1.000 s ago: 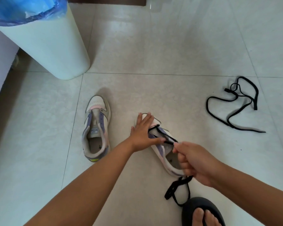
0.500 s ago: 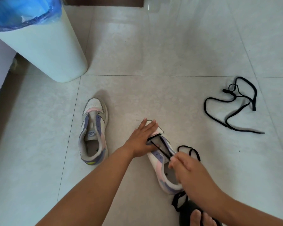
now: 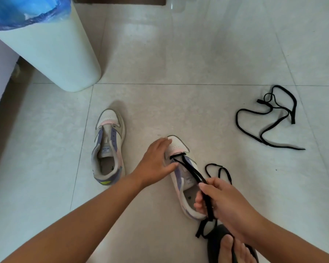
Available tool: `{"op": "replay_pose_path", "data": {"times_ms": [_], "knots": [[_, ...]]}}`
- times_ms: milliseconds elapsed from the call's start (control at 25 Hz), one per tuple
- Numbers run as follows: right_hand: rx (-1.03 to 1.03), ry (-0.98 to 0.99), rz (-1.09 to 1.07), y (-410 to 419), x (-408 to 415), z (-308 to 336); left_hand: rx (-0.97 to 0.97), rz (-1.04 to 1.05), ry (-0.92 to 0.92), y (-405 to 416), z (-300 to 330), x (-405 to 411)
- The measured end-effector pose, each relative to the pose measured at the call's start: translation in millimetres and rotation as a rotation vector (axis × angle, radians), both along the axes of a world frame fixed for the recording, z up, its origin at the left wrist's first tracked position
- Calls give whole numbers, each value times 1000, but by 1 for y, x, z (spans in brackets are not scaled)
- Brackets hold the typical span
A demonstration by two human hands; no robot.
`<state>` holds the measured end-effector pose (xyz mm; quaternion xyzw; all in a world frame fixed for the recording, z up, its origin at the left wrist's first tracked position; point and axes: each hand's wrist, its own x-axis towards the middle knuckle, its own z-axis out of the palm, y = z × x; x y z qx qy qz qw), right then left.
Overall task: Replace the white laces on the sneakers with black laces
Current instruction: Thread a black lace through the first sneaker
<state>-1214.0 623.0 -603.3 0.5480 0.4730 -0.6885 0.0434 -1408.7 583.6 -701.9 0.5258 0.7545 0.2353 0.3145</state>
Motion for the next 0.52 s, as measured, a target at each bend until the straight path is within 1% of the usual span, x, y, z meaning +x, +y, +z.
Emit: {"op": "replay_pose_path", "data": {"times_ms": [40,80,120,160,200,280,320,360,400,480,520], "knots": [[166,6,165,1,4,7,43,58,22,-2,3,6],[329,-6,401,5,7,10,60,99,30,-2,5,14],[443,-45,641,11,4,11,58,129,24,1,8,21],[548,-98,796,20,-3,7,36,162,10,6,9,26],[610,-155,808,33,-9,-1,-8,207,-8,10,10,31],[637,-217,607,60,-23,-24,-122,366,-58,16,13,37],[639,-239,567,68,-31,-35,-162,435,-68,16,16,40],[642,-242,593,70,-38,-46,-185,456,-39,16,19,42],[626,-239,630,69,-41,-57,-203,415,42,15,21,46],[612,-227,635,64,-46,-66,-264,258,238,15,21,52],[614,-221,635,64,-46,-69,-303,212,295,17,20,55]]}}
